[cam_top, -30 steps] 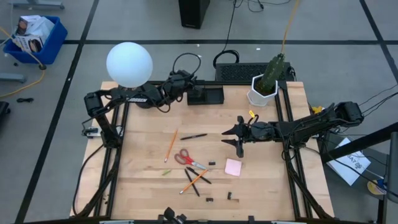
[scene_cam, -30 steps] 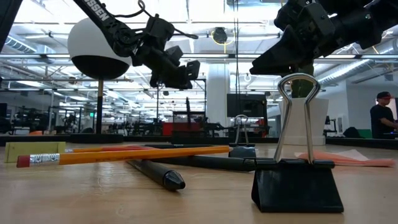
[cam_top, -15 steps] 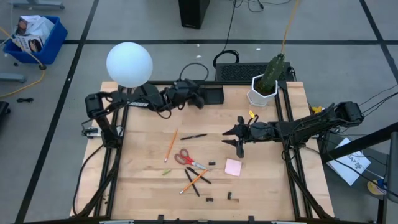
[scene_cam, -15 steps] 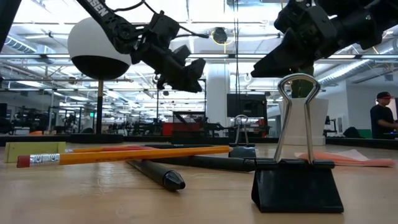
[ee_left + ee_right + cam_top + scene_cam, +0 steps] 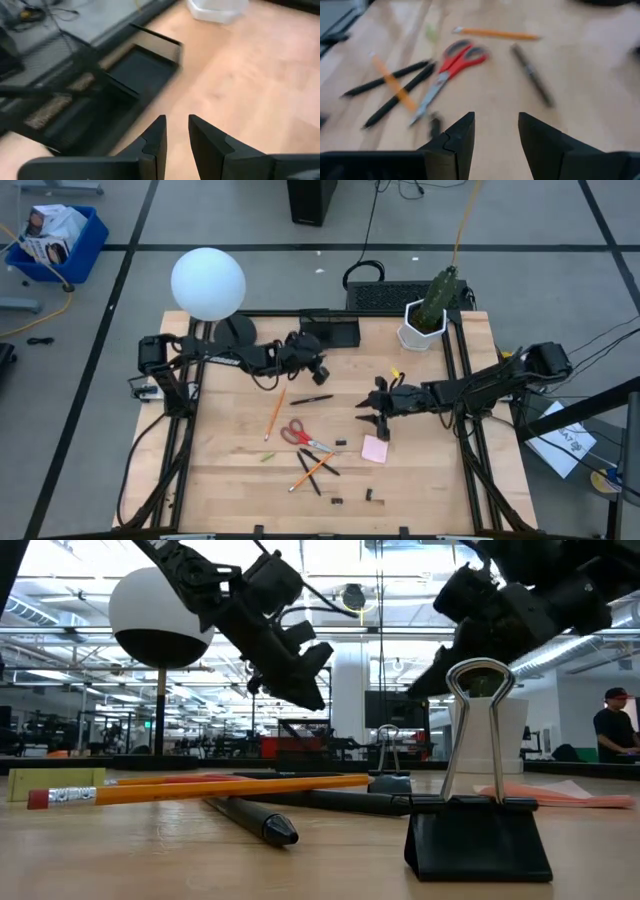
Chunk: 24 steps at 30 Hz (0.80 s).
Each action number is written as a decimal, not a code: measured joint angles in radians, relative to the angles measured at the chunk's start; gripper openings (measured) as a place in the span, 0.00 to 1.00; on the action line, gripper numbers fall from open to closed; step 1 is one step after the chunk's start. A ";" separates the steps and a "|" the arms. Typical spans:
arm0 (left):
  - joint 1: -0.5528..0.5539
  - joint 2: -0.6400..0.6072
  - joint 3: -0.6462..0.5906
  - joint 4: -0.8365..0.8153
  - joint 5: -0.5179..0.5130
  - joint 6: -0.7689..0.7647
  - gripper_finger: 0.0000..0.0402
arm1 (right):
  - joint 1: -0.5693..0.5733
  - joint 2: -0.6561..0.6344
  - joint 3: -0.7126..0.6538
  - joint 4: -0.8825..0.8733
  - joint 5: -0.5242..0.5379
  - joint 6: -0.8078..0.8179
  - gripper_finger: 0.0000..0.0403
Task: Pick and place office supplies into organizer
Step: Put the binder clip into the desk organizer
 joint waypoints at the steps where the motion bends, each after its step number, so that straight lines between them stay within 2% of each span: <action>1: -0.017 -0.008 0.000 -0.018 0.002 0.000 0.22 | 0.010 0.019 0.000 0.006 -0.017 -0.002 0.36; 5: -0.089 -0.033 -0.001 -0.046 0.001 0.000 0.22 | 0.061 0.092 -0.001 0.073 -0.024 -0.029 0.36; 9: -0.159 -0.088 -0.001 -0.048 -0.013 0.021 0.22 | 0.120 0.171 -0.001 0.216 -0.022 -0.090 0.36; 11: -0.194 -0.116 -0.001 -0.057 -0.053 0.031 0.22 | 0.136 0.213 0.001 0.300 -0.019 -0.110 0.36; 17: -0.263 -0.202 0.001 -0.071 -0.136 0.057 0.22 | 0.155 0.282 0.000 0.371 0.037 -0.125 0.36; 24: -0.297 -0.250 0.000 -0.125 -0.241 0.082 0.22 | 0.155 0.388 0.000 0.516 0.037 -0.121 0.36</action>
